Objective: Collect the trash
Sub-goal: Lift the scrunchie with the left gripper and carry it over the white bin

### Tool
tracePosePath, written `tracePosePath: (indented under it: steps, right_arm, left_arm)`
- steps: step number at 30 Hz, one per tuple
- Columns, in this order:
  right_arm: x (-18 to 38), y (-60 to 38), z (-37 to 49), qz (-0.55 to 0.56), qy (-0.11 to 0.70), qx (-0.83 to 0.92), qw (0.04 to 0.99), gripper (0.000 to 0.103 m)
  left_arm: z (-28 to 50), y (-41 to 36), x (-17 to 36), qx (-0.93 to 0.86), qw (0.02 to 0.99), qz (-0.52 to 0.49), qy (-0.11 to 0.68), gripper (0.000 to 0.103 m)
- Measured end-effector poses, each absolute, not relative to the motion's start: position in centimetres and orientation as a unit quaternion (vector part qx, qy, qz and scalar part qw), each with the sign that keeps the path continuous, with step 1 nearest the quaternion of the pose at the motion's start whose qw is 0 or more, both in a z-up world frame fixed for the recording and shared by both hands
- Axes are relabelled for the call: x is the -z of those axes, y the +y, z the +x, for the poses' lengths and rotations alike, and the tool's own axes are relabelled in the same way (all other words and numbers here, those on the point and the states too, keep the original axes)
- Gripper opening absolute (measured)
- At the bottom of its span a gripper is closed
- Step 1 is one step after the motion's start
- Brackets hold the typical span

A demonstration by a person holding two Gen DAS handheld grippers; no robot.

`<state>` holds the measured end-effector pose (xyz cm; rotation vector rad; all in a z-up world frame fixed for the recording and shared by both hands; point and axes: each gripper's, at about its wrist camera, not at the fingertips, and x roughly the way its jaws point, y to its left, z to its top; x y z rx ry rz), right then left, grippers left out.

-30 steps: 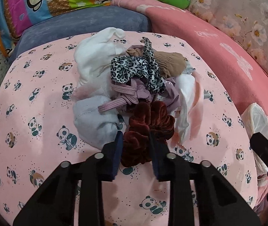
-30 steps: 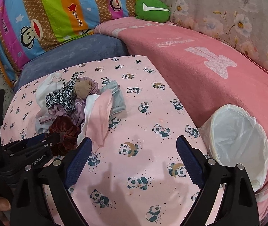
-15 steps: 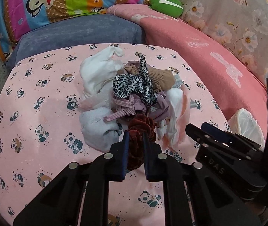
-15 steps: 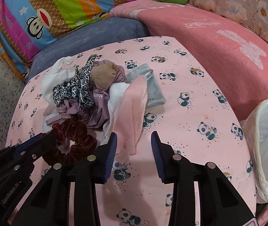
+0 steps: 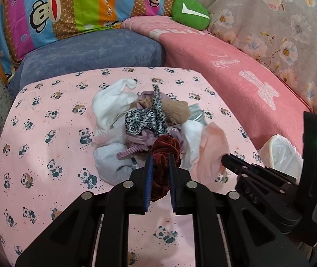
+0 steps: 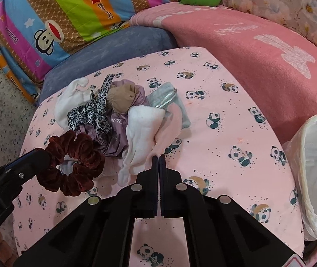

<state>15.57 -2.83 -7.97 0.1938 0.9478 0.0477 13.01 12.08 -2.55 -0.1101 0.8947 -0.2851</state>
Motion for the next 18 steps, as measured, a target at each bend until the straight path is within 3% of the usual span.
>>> tracePosePath:
  steps: [18]
  right_arm:
    - [-1.3, -13.1, 7.7, 0.123, 0.356, 0.037, 0.926, 0.002]
  left_arm:
    - [9.7, 2.9, -2.2, 0.209, 0.897, -0.012, 0.388, 0.013]
